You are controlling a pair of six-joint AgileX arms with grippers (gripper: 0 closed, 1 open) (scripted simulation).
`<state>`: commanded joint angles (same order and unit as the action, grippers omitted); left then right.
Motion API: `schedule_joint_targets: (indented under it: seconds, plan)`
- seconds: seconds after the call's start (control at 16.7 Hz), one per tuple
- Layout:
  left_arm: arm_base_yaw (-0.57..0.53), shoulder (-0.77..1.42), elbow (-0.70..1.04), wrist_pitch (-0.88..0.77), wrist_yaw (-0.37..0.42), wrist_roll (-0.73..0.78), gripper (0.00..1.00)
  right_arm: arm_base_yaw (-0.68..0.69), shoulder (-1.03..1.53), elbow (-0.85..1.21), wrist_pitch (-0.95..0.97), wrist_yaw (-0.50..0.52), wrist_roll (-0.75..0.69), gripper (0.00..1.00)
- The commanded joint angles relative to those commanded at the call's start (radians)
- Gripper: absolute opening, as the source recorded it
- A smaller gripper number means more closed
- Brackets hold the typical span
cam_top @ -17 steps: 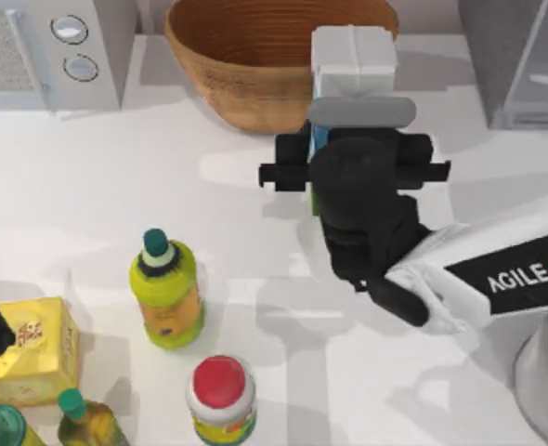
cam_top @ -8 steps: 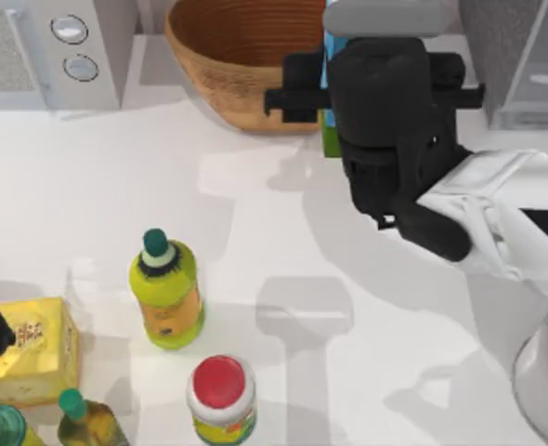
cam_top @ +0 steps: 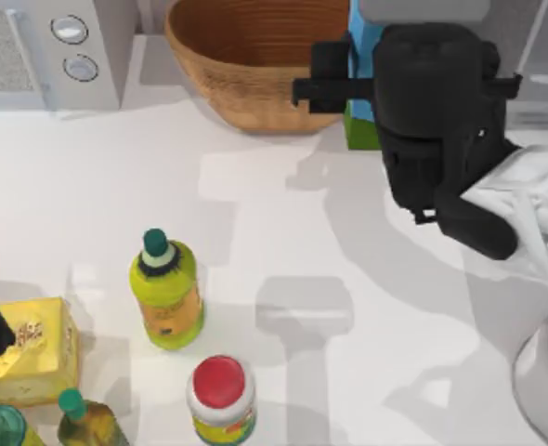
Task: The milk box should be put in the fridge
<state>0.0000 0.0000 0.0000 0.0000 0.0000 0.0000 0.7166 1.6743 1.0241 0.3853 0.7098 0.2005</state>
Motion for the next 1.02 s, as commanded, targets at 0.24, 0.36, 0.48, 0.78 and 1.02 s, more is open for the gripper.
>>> schedule_joint_targets:
  seconds: [0.24,0.36,0.48,0.78,1.02]
  plan:
    - [0.000,0.000,0.000,0.000,0.000,0.000,1.00,-0.097,-0.258,-0.149,-0.057,-0.107,-0.036,0.00]
    - [0.000,0.000,0.000,0.000,0.000,0.000,1.00,-0.163,-0.426,-0.249,-0.097,-0.176,-0.059,0.00]
    - [0.000,0.000,0.000,0.000,0.000,0.000,1.00,-0.235,-0.611,-0.359,-0.140,-0.252,-0.084,0.00]
    - [0.000,0.000,0.000,0.000,0.000,0.000,1.00,-0.431,-1.084,-0.647,-0.252,-0.453,-0.144,0.00]
    - [0.000,0.000,0.000,0.000,0.000,0.000,1.00,-0.580,-1.408,-0.851,-0.327,-0.593,-0.178,0.00]
